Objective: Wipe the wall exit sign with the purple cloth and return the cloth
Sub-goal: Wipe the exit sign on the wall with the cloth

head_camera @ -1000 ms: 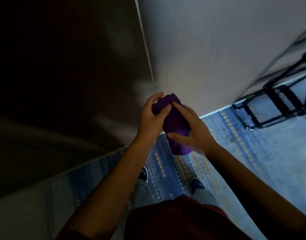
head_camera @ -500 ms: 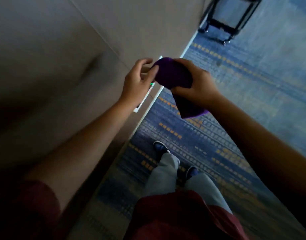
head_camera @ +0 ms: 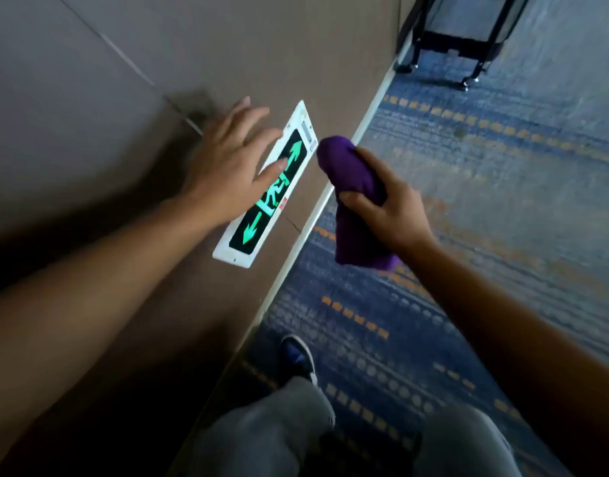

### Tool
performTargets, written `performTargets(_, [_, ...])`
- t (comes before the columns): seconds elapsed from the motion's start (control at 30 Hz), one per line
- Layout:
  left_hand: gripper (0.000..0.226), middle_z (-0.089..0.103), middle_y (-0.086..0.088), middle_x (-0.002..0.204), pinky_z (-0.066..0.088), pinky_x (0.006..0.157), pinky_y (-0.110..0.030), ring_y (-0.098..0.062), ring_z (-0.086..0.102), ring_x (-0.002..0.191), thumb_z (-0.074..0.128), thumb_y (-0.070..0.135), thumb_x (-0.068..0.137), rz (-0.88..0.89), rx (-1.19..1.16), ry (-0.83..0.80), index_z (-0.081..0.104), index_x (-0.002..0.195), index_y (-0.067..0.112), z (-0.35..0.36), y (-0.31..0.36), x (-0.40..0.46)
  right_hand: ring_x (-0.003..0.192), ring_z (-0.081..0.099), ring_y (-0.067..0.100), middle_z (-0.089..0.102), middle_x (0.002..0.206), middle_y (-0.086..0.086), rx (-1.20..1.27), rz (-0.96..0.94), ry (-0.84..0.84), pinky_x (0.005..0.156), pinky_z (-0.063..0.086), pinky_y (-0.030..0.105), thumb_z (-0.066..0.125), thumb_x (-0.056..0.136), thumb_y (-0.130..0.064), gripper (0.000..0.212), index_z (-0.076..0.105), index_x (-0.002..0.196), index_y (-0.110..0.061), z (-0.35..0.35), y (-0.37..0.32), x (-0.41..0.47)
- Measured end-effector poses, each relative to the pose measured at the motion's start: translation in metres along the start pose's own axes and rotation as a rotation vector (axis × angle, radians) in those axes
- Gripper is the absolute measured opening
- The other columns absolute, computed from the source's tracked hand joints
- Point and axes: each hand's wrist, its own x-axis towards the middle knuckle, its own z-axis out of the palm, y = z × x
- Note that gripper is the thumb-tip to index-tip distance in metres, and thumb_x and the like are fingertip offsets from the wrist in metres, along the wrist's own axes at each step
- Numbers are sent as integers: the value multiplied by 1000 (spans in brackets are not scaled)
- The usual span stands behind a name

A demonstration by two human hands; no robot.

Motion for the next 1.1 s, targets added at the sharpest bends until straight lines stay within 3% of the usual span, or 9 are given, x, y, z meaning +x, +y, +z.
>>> performTargets(0.1, [56, 44, -15, 163, 23, 127, -52, -38, 27, 159, 44, 47, 104, 6, 112, 48, 63, 142, 10, 39, -26, 2, 113, 64, 5, 66, 128, -15, 118, -48, -9, 96, 46, 16, 71, 83, -46, 70, 45, 148, -45, 58, 50, 7])
performTargets(0.17, [56, 44, -16, 163, 21, 129, -51, -40, 27, 159, 43, 46, 102, 35, 206, 90, 64, 140, 10, 56, -40, 0, 107, 62, -8, 63, 124, -30, 175, -84, -4, 89, 41, 3, 71, 82, -48, 70, 44, 147, -49, 90, 76, 13])
performTargets(0.23, [52, 45, -16, 163, 17, 131, -50, -40, 27, 159, 46, 40, 100, 83, 322, 108, 65, 139, 12, 66, -50, -3, 108, 59, -16, 59, 121, -41, 226, -138, 2, 88, 40, 2, 72, 81, -48, 70, 45, 146, -52, 113, 92, 19])
performTargets(0.37, [47, 45, -13, 162, 7, 133, -50, -37, 22, 161, 51, 34, 98, 109, 462, 73, 66, 139, 17, 66, -49, -10, 117, 61, -4, 63, 132, -26, 304, -206, -41, 100, 49, 24, 74, 83, -45, 69, 45, 145, -51, 139, 111, 29])
performTargets(0.5, [46, 50, -16, 157, 8, 131, -59, -40, 23, 160, 46, 32, 97, 81, 661, 175, 69, 132, 13, 56, -55, -38, 114, 64, 4, 65, 130, -13, 326, -201, -16, 99, 53, 35, 73, 79, -54, 72, 48, 145, -39, 152, 109, 37])
performTargets(0.7, [50, 39, -17, 166, 7, 130, -63, -45, 18, 160, 58, 41, 96, 72, 743, 162, 70, 131, 8, 24, -68, -68, 100, 66, 3, 69, 115, -12, 338, -127, 69, 84, 51, 19, 69, 80, -62, 66, 54, 137, -33, 172, 84, 30])
performTargets(0.87, [49, 38, -13, 168, 6, 130, -63, -44, 16, 161, 61, 46, 97, 15, 739, 190, 70, 134, 16, 34, -60, -68, 88, 66, 3, 68, 100, -13, 456, -90, 222, 71, 52, 18, 71, 83, -57, 35, 60, 109, -38, 186, 74, 36])
performTargets(1.0, [41, 49, -16, 160, 18, 127, -64, -46, 26, 158, 63, 37, 94, 187, 673, 239, 74, 128, 16, 35, -73, -61, 87, 62, 12, 61, 101, 1, 416, 10, 308, 77, 55, 34, 66, 79, -61, 42, 58, 99, -25, 184, 81, 54])
performTargets(1.1, [40, 50, -18, 158, 19, 127, -64, -48, 28, 157, 60, 34, 92, 276, 684, 268, 73, 126, 16, 30, -84, -40, 89, 63, 1, 65, 104, -9, 438, 58, 328, 82, 56, 34, 66, 82, -53, 46, 60, 117, -25, 182, 94, 69])
